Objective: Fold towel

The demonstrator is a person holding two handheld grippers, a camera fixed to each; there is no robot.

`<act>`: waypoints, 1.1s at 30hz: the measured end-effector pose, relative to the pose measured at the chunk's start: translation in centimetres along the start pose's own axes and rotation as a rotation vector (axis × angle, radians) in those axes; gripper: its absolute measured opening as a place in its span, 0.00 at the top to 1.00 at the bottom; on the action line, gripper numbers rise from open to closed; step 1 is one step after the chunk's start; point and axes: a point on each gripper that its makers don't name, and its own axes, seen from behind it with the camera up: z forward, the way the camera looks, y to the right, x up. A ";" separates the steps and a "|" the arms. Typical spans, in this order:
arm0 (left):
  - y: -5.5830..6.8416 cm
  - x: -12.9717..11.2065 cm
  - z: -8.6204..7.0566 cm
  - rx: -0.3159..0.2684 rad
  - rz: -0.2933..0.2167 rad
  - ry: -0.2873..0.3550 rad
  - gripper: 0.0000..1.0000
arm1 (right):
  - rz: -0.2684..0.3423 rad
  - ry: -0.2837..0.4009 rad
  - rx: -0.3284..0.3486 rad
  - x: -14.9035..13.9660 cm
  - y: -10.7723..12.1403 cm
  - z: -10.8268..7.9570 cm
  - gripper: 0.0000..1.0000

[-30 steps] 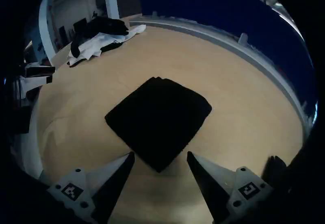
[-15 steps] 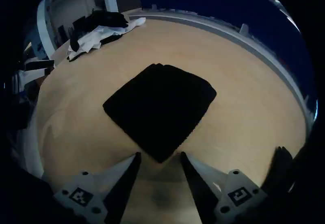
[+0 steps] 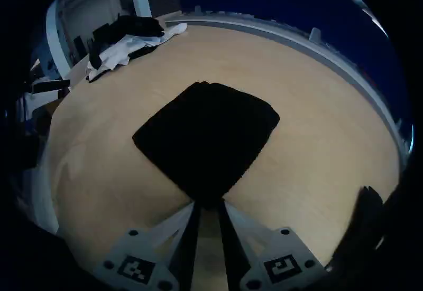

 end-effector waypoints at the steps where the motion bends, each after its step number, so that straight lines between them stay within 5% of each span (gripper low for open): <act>1: 0.0 0.0 0.0 0.000 0.001 0.000 0.10 | 0.002 0.000 0.000 0.0 0.0 0.0 0.84; 15: 0.1 0.2 -0.2 -0.002 0.003 0.003 0.10 | 0.020 0.046 0.002 1.7 -0.1 -1.0 0.94; 33: 0.0 1.8 -1.0 0.001 0.004 0.036 0.10 | -0.035 0.247 -0.003 12.1 0.3 -7.1 0.94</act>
